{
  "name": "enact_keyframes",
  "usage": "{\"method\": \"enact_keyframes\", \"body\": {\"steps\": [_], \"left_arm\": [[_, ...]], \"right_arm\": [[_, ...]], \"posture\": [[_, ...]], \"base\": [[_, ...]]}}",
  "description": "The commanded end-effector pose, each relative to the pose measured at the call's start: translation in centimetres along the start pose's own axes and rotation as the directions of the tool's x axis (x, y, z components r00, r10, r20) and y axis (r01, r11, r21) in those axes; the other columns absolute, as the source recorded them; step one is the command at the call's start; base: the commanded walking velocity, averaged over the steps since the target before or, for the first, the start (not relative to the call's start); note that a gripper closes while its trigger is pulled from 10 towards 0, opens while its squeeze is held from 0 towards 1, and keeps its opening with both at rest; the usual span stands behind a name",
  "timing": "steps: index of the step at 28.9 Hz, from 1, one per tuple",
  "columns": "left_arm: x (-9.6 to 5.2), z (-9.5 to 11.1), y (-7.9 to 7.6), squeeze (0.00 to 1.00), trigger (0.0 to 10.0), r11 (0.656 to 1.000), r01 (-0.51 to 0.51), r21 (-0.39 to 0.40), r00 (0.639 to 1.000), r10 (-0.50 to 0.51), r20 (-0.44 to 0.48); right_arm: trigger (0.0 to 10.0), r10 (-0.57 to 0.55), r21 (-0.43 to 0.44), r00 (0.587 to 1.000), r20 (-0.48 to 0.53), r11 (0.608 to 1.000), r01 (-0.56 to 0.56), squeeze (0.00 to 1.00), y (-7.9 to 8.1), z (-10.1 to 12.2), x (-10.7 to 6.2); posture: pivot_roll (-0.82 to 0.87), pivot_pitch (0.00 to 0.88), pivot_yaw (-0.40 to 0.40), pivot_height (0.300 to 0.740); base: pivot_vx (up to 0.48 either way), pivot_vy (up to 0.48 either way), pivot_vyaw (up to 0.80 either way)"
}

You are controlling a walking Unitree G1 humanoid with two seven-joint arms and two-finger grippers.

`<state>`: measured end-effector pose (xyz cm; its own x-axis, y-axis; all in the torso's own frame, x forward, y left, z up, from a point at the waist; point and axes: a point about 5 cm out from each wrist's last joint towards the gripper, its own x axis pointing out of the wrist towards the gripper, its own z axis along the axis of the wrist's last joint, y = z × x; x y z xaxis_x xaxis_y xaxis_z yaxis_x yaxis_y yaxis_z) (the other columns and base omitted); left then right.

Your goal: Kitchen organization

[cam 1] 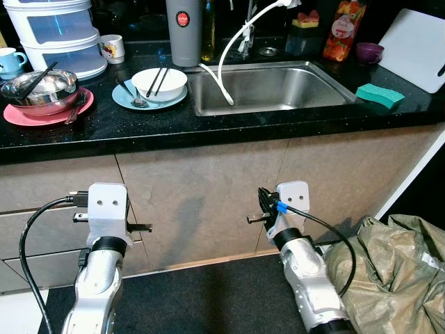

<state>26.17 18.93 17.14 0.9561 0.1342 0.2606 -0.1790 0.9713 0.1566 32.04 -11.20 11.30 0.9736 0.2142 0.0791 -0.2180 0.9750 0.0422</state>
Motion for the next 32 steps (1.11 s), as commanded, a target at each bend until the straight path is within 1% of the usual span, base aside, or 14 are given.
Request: {"method": "enact_keyframes", "body": {"steps": [1,3,6,7,11,12,13,14,16,18,25,28,30,32], "left_arm": [[-0.4,-0.2,0.9,0.00,10.0,0.999,-0.014,0.031,1.000,0.014,-0.023],[-0.5,-0.4,1.2,0.00,10.0,0.999,-0.027,0.037,0.999,0.028,-0.028],[-0.4,-0.6,1.1,0.00,10.0,0.999,-0.038,0.027,0.999,0.039,-0.037],[-0.3,-0.8,0.9,0.00,10.0,0.999,-0.047,0.011,0.998,0.048,-0.044],[-0.2,-2.1,0.2,0.00,10.0,0.994,-0.086,-0.063,0.992,0.080,-0.099],[-0.2,-2.1,0.2,0.00,10.0,0.994,-0.086,-0.063,0.992,0.080,-0.099],[-0.2,-2.4,-0.1,0.00,10.0,0.994,-0.083,-0.074,0.991,0.075,-0.109],[-0.2,-2.4,-0.1,0.00,10.0,0.994,-0.083,-0.074,0.991,0.075,-0.109],[-0.2,-2.5,-0.1,0.00,10.0,0.994,-0.081,-0.077,0.991,0.072,-0.110],[-0.1,-2.8,0.1,0.00,10.0,0.994,-0.080,-0.079,0.991,0.071,-0.110],[-0.4,-3.2,0.7,0.00,10.0,0.995,-0.075,-0.070,0.993,0.068,-0.097],[-0.1,-2.5,1.0,0.00,10.0,0.994,-0.090,-0.068,0.995,0.086,-0.058],[0.6,-0.7,1.7,0.00,10.0,0.990,-0.124,-0.069,0.991,0.127,0.034],[0.8,-0.2,1.8,0.00,10.0,0.989,-0.132,-0.067,0.989,0.136,0.061]], "right_arm": [[10.0,0.007,0.020,1.000,0.012,1.000,-0.007,0.00,0.7,0.0,0.4],[10.0,0.022,0.017,1.000,0.015,1.000,-0.022,0.00,1.1,0.1,0.6],[10.0,0.029,-0.006,1.000,0.002,1.000,-0.029,0.00,1.1,0.1,0.8],[10.0,0.022,-0.038,1.000,-0.009,0.999,-0.022,0.00,0.8,0.1,0.9],[10.0,-0.086,-0.097,0.996,0.005,0.992,0.086,0.00,-1.9,0.6,0.8],[10.0,-0.086,-0.097,0.996,0.005,0.992,0.086,0.00,-1.9,0.6,0.8],[10.0,-0.159,-0.134,0.986,0.051,0.977,0.164,0.00,-3.4,1.3,0.5],[10.0,-0.159,-0.134,0.986,0.051,0.977,0.164,0.00,-3.4,1.3,0.5],[10.0,-0.204,-0.140,0.976,0.076,0.967,0.213,0.00,-4.1,1.5,0.2],[10.0,-0.277,-0.153,0.956,0.097,0.945,0.289,0.00,-5.0,1.7,-0.3],[10.0,-0.268,-0.153,0.960,0.076,0.949,0.277,0.00,-5.1,0.8,-1.4],[10.0,-0.246,-0.140,0.966,0.082,0.957,0.255,0.00,-4.7,1.0,-1.2],[10.0,-0.210,-0.100,0.968,0.139,0.969,0.225,0.00,-4.0,2.4,-0.4],[10.0,-0.198,-0.087,0.967,0.160,0.973,0.214,0.00,-3.8,3.0,-0.1]], "posture": [[0.17,0.093,-0.011,0.740],[0.17,0.088,-0.015,0.740],[0.16,0.088,-0.018,0.740],[0.13,0.086,-0.016,0.740],[0.08,0.086,-0.006,0.740],[0.08,0.086,-0.006,0.740],[0.06,0.086,-0.001,0.740],[0.06,0.086,-0.001,0.740],[0.05,0.087,0.002,0.740],[0.04,0.086,0.007,0.740],[0.04,0.085,0.010,0.740],[0.04,0.080,0.006,0.740],[0.04,0.077,0.005,0.740],[0.04,0.077,0.005,0.740]], "base": [[0.000,0.000,0.00],[0.000,0.000,0.00],[0.000,0.000,0.00],[0.000,0.000,0.00],[0.000,0.000,0.00],[0.000,0.000,0.00],[0.000,0.000,0.00],[0.000,0.000,0.00],[0.000,0.000,0.00],[0.000,0.000,0.00],[0.000,0.000,0.00],[0.000,0.000,0.00],[0.000,0.000,0.00],[0.000,0.000,0.00]]}}
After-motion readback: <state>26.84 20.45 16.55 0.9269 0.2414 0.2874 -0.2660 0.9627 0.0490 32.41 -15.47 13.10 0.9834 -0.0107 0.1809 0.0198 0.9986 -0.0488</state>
